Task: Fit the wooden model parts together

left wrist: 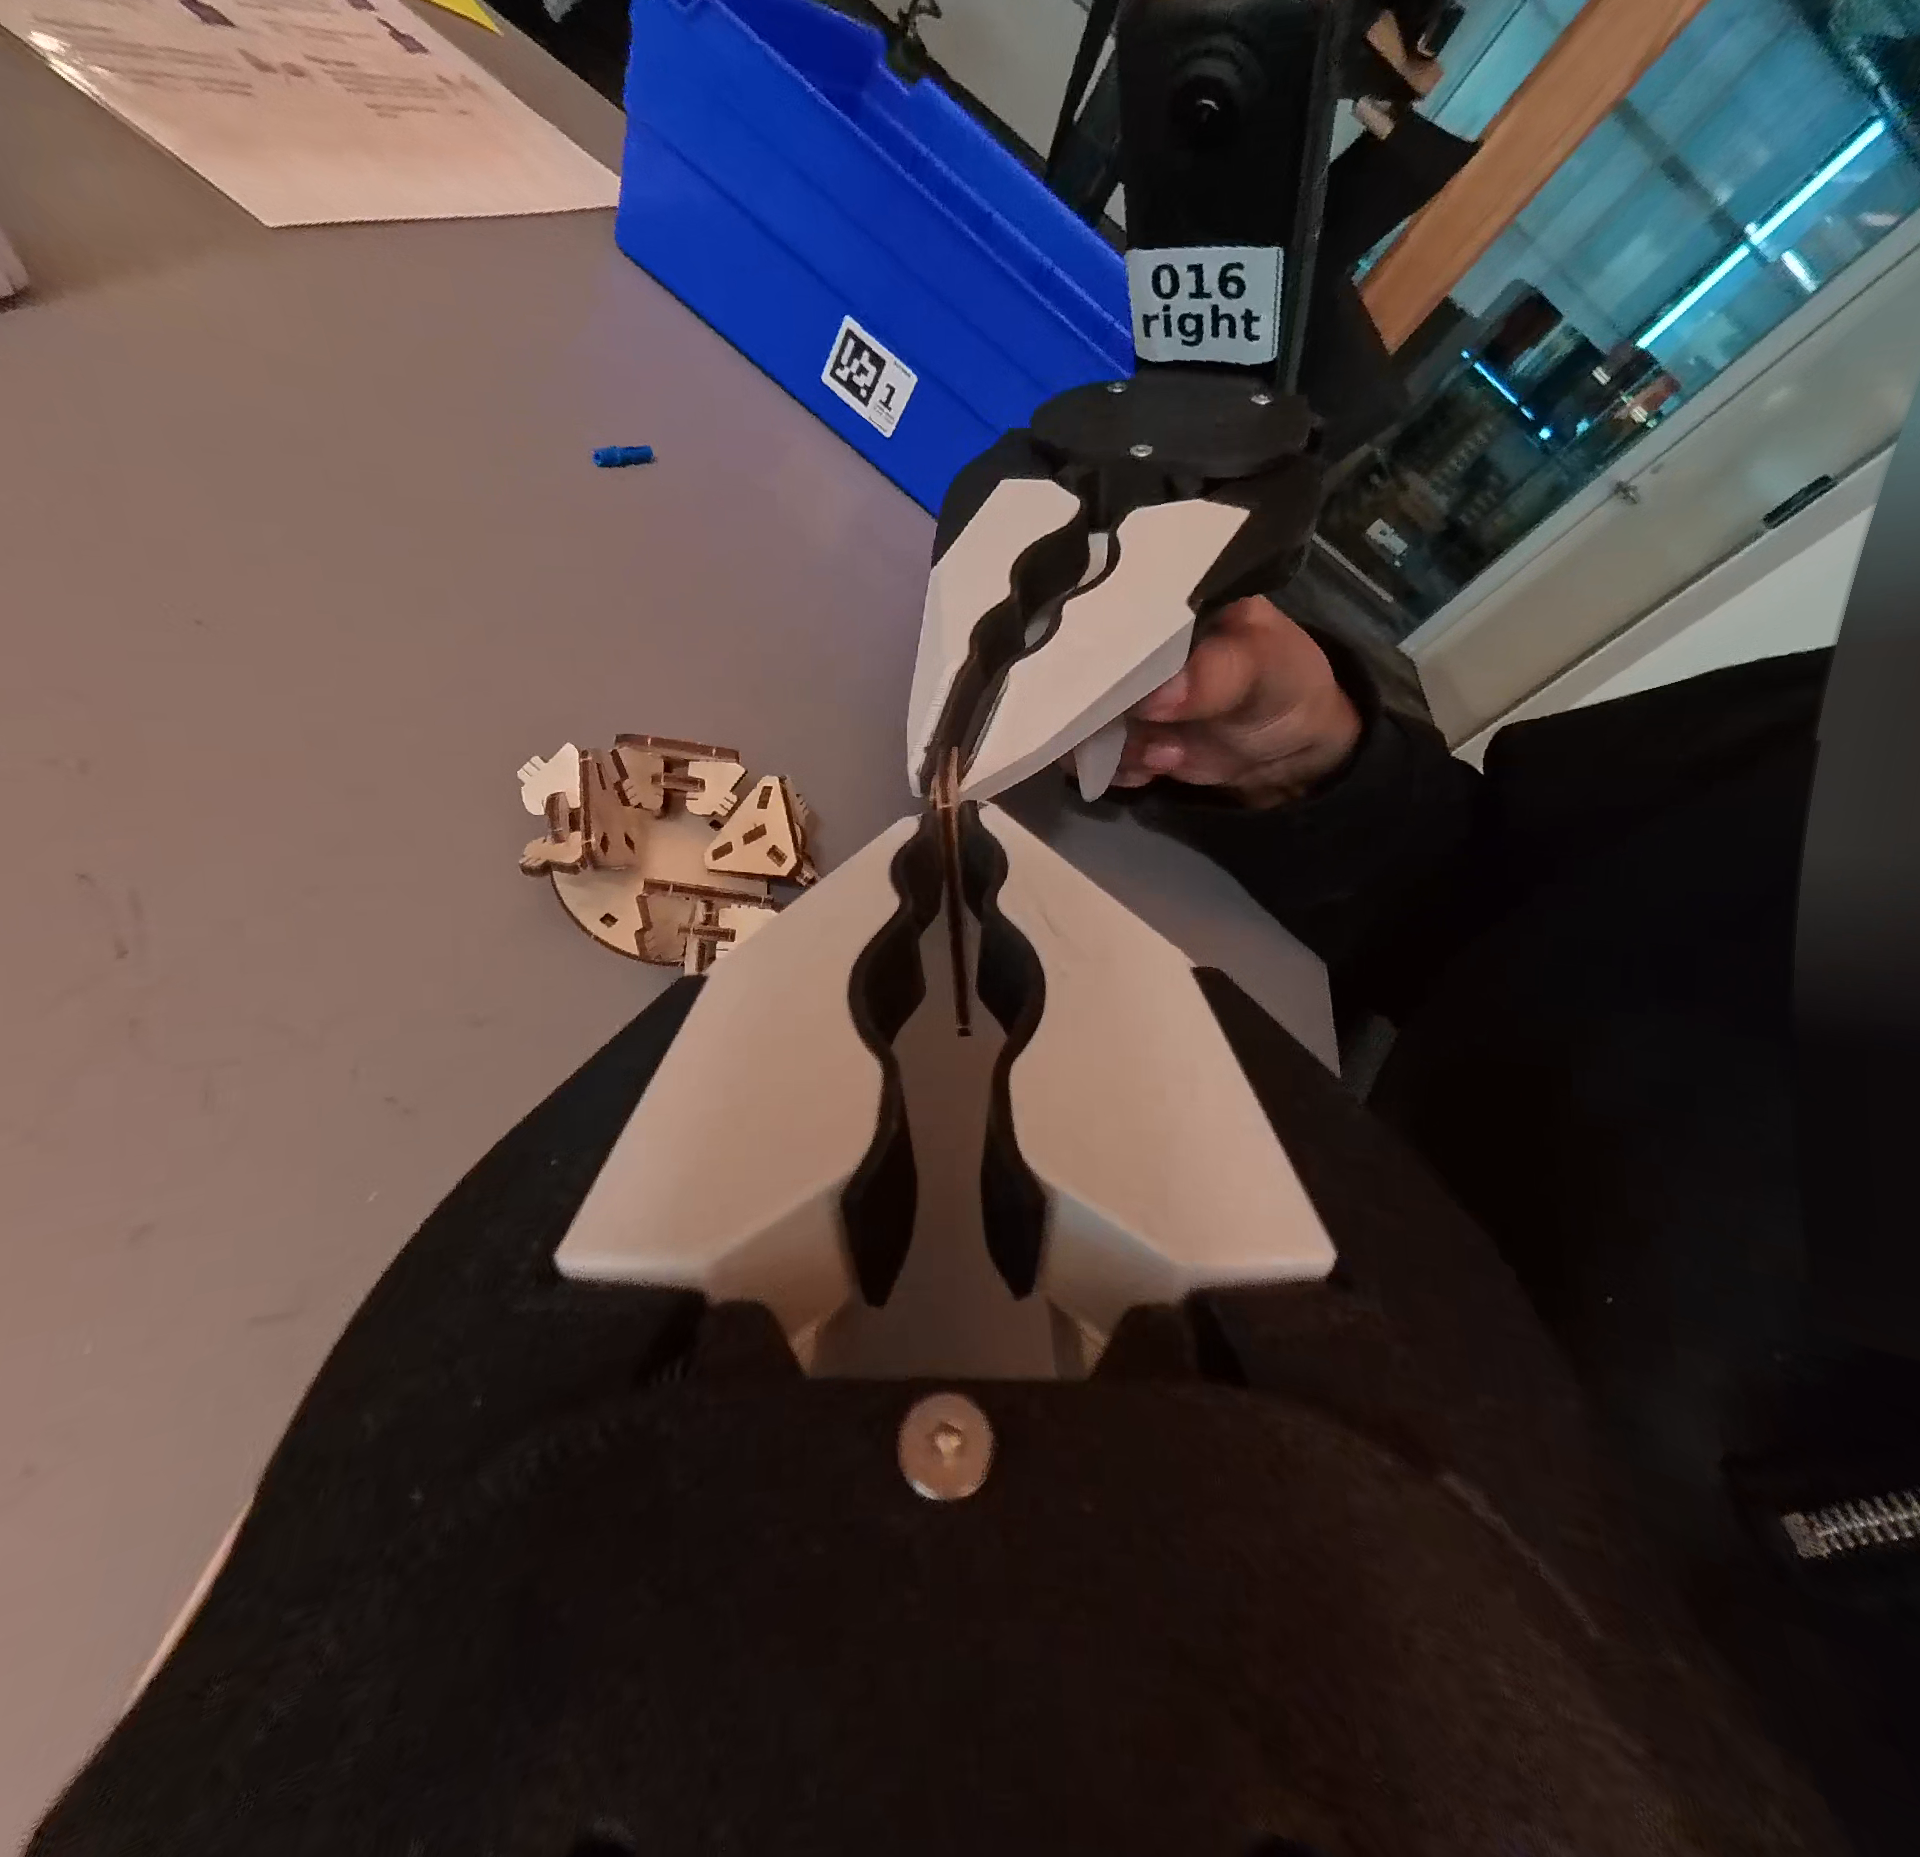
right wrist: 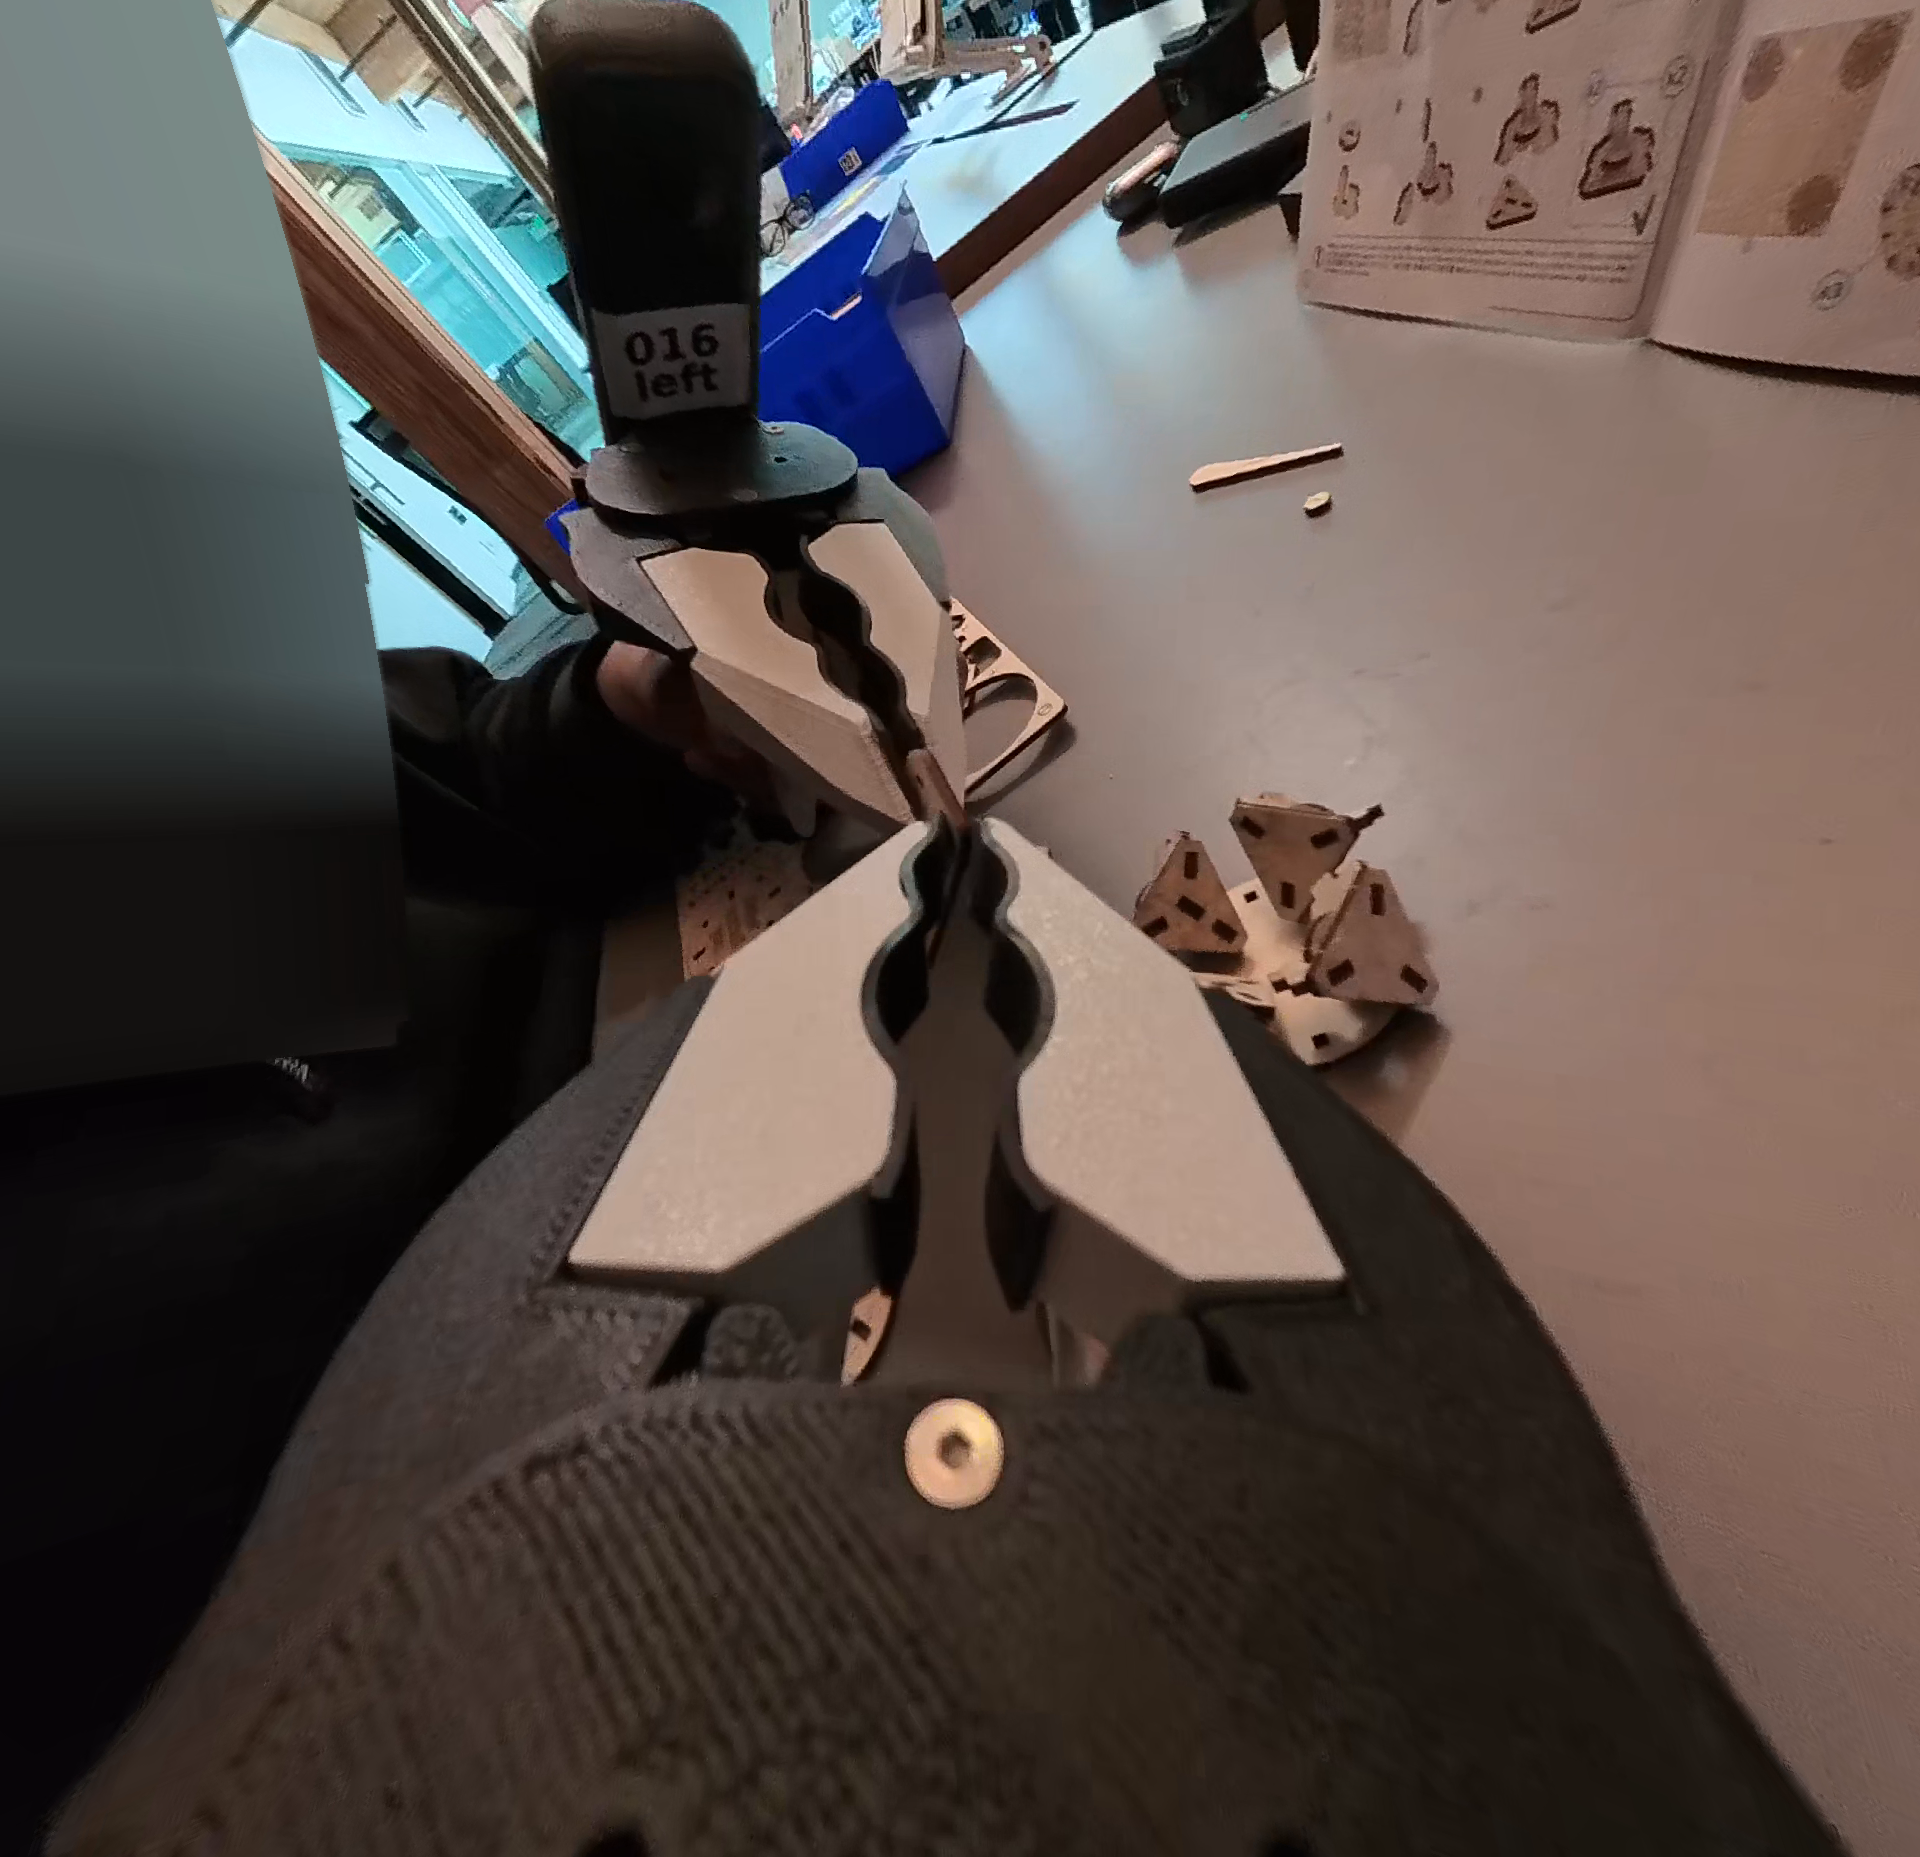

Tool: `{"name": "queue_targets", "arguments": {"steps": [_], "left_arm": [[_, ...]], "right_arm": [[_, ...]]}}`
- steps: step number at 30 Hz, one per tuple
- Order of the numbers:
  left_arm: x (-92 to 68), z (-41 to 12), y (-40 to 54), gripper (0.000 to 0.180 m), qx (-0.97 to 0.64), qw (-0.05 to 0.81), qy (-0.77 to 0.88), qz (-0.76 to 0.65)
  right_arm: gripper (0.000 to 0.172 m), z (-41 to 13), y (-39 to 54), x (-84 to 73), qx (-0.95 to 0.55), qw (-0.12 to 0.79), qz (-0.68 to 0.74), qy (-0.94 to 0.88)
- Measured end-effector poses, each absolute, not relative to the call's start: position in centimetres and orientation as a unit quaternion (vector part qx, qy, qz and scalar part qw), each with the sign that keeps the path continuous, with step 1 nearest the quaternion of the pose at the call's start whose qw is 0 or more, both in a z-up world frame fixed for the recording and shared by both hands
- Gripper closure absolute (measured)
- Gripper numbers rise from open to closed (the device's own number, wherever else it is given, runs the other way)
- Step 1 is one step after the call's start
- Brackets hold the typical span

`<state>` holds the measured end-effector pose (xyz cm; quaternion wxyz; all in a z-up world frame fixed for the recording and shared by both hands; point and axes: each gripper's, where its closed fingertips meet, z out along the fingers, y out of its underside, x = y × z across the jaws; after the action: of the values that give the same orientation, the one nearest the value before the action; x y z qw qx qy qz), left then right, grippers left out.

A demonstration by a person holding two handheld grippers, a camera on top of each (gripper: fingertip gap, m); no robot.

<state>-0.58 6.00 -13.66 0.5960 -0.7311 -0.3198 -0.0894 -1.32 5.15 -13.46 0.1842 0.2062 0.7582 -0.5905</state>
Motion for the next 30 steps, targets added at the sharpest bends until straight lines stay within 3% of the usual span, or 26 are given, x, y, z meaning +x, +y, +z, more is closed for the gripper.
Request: {"name": "queue_targets", "arguments": {"steps": [20, 27, 30], "left_arm": [[0.0, -11.8, 5.6, 0.180, -0.669, 0.642, -0.310, -0.211], [2.4, -9.6, 5.8, 0.180, -0.679, 0.677, -0.198, -0.201], [4.6, -8.6, 5.9, 0.180, -0.684, 0.692, -0.118, -0.198]], "right_arm": [[0.160, -10.9, 5.6, -0.4, 0.172, 0.267, -0.637, 0.703], [0.153, -9.1, 5.8, 0.8, 0.143, 0.315, -0.661, 0.667], [0.142, -6.1, 6.5, 3.7, 0.050, 0.358, -0.692, 0.625]]}}
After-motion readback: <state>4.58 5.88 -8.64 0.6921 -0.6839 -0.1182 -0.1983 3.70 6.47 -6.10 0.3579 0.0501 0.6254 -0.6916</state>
